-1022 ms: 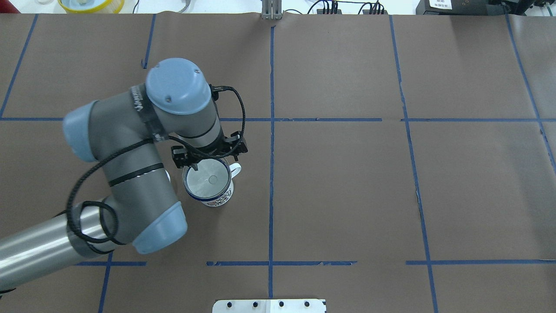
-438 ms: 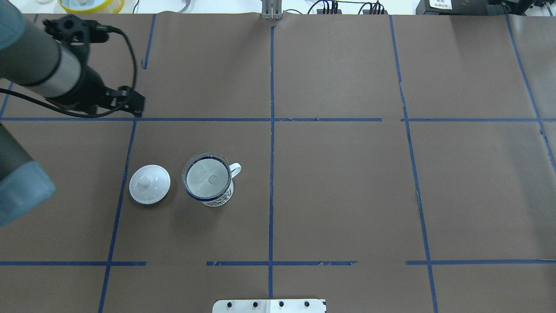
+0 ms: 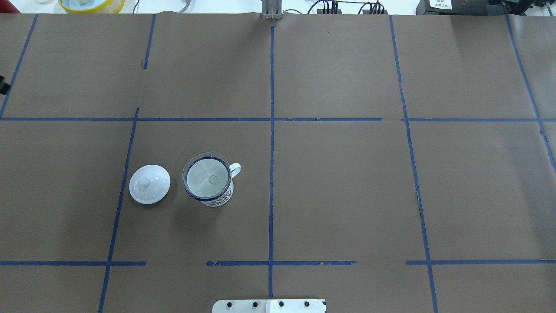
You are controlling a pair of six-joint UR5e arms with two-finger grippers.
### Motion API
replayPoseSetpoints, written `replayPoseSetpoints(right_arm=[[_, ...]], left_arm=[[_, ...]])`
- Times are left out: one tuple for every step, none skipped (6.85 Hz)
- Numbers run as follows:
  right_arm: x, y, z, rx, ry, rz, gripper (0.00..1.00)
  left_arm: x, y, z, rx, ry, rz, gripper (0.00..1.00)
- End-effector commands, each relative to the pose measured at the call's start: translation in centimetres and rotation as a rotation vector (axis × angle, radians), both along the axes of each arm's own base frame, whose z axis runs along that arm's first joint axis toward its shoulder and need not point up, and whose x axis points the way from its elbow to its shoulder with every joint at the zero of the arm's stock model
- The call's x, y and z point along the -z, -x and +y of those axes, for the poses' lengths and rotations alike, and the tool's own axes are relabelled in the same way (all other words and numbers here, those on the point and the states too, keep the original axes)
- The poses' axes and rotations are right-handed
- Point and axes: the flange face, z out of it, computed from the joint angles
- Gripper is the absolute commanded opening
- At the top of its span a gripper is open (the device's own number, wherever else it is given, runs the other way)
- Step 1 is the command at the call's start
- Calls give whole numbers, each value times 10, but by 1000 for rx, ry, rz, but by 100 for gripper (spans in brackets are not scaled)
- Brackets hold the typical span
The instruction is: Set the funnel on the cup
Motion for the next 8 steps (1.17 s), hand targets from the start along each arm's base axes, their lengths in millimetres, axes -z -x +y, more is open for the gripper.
replayPoseSetpoints(right_arm=[[0, 0, 0, 0, -1, 0, 100], [0, 0, 0, 0, -1, 0, 100], [0, 0, 0, 0, 1, 0, 100], [0, 0, 0, 0, 1, 0, 100], [0, 0, 0, 0, -1, 0, 100], [0, 0, 0, 0, -1, 0, 100], [0, 0, 0, 0, -1, 0, 100], [0, 0, 0, 0, -1, 0, 100]], left_arm=[[-125, 115, -9, -44, 54, -36, 100], [-153, 122, -8, -42, 104, -33, 100], [-193, 121, 18, -40, 193, 14, 100], [-231, 120, 36, -33, 277, 145, 100], [-240, 118, 53, -27, 299, 209, 100], [-235, 120, 50, -23, 288, 199, 100], [-240, 120, 48, -19, 307, 199, 100], [-248, 120, 54, -20, 319, 195, 100]])
